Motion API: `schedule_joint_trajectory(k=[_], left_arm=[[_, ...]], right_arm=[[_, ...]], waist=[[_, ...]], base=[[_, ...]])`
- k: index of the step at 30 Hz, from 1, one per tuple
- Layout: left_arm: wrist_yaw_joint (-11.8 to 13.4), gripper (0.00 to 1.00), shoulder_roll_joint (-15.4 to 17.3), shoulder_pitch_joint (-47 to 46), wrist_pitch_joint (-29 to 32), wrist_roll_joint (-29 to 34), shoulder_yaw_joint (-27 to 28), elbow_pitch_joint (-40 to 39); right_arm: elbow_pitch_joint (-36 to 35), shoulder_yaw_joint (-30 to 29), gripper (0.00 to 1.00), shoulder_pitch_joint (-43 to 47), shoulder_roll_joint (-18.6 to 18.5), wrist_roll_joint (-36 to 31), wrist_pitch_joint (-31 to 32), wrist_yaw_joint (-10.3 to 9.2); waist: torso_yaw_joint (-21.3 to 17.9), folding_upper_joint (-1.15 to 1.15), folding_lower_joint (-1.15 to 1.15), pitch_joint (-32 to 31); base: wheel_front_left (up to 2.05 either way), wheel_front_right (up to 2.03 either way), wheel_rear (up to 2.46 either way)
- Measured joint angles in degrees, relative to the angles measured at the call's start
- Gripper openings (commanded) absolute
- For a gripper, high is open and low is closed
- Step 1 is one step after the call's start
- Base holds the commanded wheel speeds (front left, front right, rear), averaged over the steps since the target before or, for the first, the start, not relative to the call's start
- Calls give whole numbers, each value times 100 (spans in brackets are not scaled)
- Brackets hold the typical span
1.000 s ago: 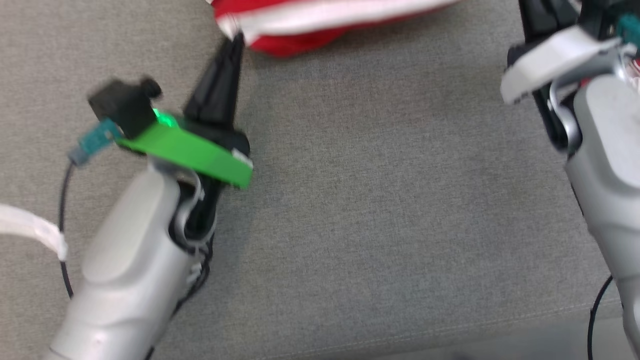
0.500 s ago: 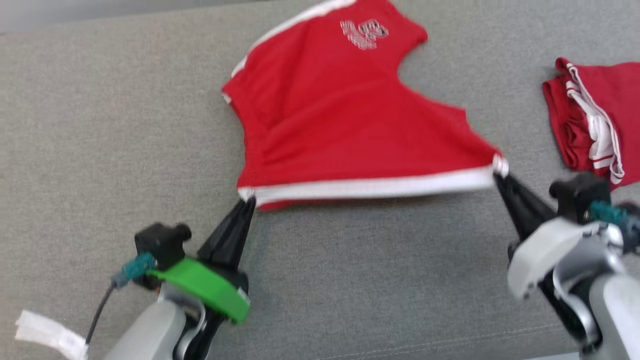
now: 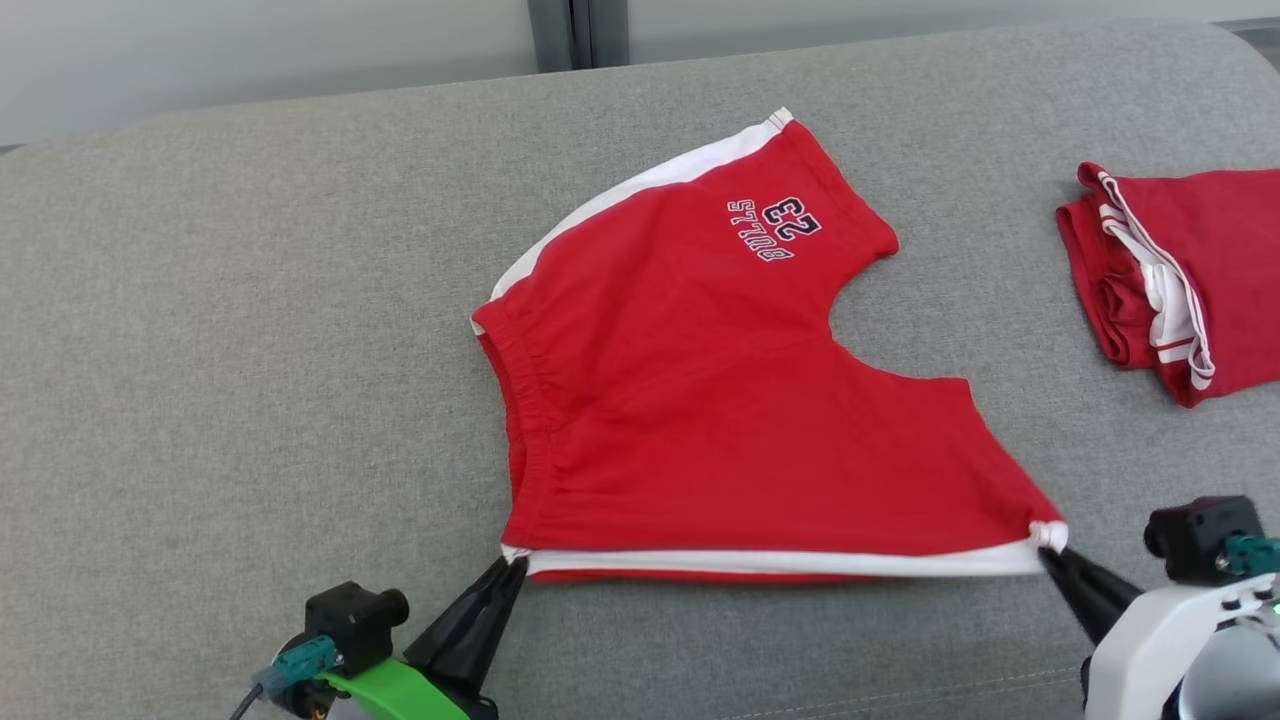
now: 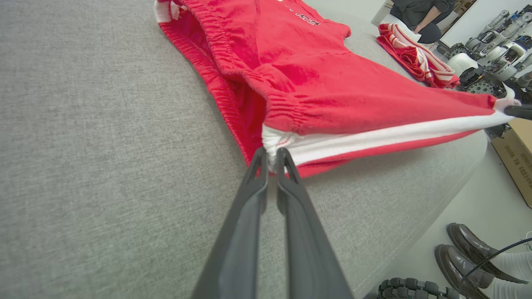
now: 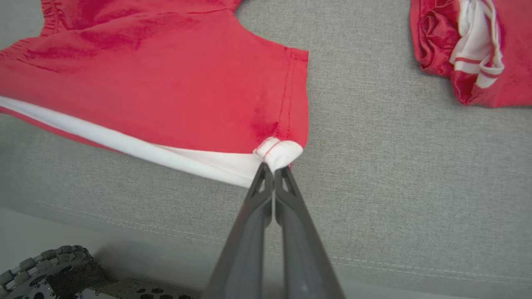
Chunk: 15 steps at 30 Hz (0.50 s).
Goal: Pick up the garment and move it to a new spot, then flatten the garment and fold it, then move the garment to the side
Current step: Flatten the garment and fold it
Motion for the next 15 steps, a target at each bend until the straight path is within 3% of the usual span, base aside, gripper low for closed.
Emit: schedule_joint_trajectory(k=[7, 15], left_arm=[[-3, 0, -156, -337, 99, 2, -82, -492], [-9, 0, -526, -1421, 211, 78, -25, -77]], right_arm=[[-33, -36, 0, -838, -390, -198, -275, -2], [1145, 498, 0, -2601, -962, -64, -804, -3]], waist=[[99, 0, 0, 61], [233, 0, 0, 308]], base=[[0, 0, 0], [0, 0, 0]])
